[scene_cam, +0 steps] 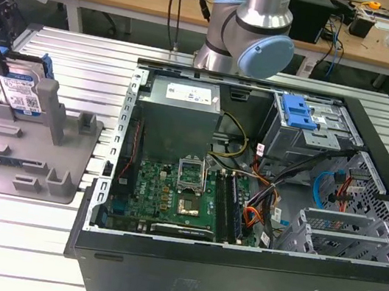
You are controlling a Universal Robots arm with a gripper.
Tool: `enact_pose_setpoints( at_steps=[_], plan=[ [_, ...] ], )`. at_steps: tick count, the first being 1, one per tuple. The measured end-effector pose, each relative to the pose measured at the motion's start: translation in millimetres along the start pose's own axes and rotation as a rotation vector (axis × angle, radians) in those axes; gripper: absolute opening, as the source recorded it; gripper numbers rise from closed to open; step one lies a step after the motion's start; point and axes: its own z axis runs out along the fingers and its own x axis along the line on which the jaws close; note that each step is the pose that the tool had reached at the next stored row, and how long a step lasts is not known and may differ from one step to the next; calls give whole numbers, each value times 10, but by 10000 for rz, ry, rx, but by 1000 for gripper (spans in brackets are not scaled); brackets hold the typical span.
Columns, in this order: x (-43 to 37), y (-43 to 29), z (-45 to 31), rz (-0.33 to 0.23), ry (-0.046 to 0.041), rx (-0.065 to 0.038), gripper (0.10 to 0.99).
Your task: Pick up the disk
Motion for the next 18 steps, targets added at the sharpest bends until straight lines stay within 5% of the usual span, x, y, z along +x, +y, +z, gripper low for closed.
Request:
enact_pose_setpoints(
  at_steps=[6, 13, 18],
  plan=[
    [6, 1, -14, -1, -1, 4, 369],
    [10, 2, -154, -1, -1, 2, 369],
    [20, 4, -528, -1, -1, 2, 369]
  ],
)
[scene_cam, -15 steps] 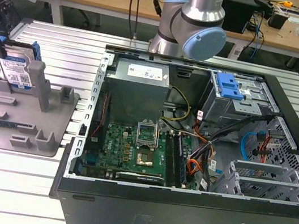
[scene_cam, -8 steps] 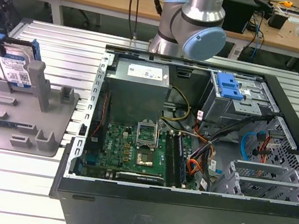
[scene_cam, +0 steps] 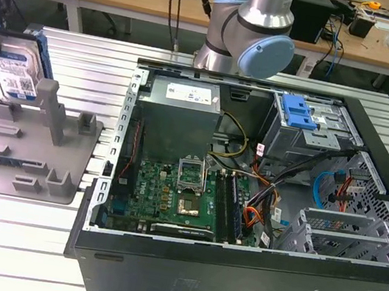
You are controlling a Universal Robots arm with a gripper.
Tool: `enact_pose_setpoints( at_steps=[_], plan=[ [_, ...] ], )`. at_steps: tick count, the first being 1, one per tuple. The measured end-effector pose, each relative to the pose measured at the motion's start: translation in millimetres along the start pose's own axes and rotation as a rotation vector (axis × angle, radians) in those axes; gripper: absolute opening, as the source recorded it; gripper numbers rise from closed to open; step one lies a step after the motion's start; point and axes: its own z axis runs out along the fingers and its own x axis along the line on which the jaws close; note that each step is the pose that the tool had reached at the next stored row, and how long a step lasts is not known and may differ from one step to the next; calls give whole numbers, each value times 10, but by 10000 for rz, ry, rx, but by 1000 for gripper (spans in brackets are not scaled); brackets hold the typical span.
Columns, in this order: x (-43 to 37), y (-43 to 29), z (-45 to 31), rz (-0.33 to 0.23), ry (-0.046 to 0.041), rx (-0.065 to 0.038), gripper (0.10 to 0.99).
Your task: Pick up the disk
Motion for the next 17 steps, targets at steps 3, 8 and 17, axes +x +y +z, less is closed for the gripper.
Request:
enact_pose_setpoints(
  at_steps=[3, 8, 17],
  plan=[
    [4, 1, -147, 0, 0, -1, 369],
    [12, 2, -466, 1, 0, 0, 369],
    [22, 5, -1141, 0, 0, -1, 369]
  ],
)
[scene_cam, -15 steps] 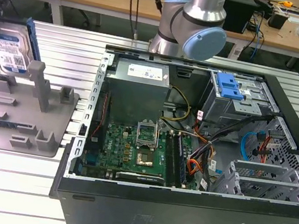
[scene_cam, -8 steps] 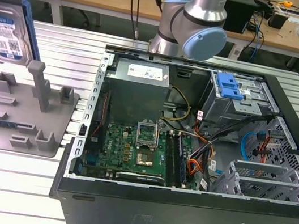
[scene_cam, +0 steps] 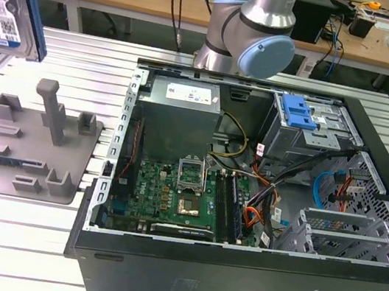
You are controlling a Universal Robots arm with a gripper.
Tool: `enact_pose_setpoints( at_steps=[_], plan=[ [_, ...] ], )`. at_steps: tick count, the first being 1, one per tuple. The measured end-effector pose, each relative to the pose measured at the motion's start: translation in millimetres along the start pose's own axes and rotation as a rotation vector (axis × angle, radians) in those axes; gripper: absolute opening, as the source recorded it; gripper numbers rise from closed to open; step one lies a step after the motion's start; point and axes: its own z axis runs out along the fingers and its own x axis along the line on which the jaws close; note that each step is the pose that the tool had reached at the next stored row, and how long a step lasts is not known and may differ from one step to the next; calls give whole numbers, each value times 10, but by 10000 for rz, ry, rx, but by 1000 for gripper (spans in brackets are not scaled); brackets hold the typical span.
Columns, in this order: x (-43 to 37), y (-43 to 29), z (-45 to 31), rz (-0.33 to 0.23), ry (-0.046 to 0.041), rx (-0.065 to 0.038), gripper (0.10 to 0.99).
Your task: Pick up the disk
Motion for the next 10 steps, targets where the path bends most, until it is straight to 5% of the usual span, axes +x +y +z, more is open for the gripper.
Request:
enact_pose_setpoints(
  at_steps=[4, 10],
  plan=[
    [3, 1, -263, 0, 0, -1, 369],
    [3, 1, -265, 0, 2, 0, 369]
  ],
)
